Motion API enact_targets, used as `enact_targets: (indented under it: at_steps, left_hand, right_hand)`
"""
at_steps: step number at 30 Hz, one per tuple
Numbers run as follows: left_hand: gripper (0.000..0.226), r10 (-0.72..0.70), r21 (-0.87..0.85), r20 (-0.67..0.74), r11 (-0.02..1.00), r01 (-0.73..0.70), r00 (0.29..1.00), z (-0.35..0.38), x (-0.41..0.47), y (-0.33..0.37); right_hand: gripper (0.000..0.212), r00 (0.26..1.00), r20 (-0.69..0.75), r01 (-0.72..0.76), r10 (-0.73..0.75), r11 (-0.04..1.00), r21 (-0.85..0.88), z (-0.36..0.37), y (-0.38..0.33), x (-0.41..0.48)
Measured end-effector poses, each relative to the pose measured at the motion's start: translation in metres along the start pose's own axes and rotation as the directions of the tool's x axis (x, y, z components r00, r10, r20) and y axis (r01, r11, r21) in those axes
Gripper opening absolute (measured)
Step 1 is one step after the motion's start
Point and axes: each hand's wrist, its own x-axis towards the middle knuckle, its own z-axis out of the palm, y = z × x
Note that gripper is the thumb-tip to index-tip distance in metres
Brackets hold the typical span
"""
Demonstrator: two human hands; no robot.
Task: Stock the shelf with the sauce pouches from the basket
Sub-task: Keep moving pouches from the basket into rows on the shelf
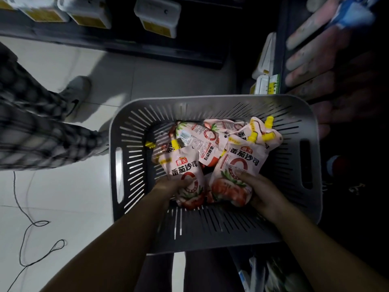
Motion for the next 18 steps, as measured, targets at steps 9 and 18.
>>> enact_targets:
  at_steps: [9,18]
  left_hand:
    - [0.038,0.072,-0.204,0.253,0.979,-0.019,0.965,-0.008,-0.059,0.03]
    - [0.046,0.219,-0.122,0.368,0.975,-0.186,0.904,-0.013,-0.156,0.053]
  right_hand:
    - [0.041,0.982,0.189,-0.031,0.001,0.988,0.154,0.021,-0.015,-0.031]
    - [0.042,0.958,0.26,0.127,-0.121,0.992,-0.006,0.023,-0.054,-0.101]
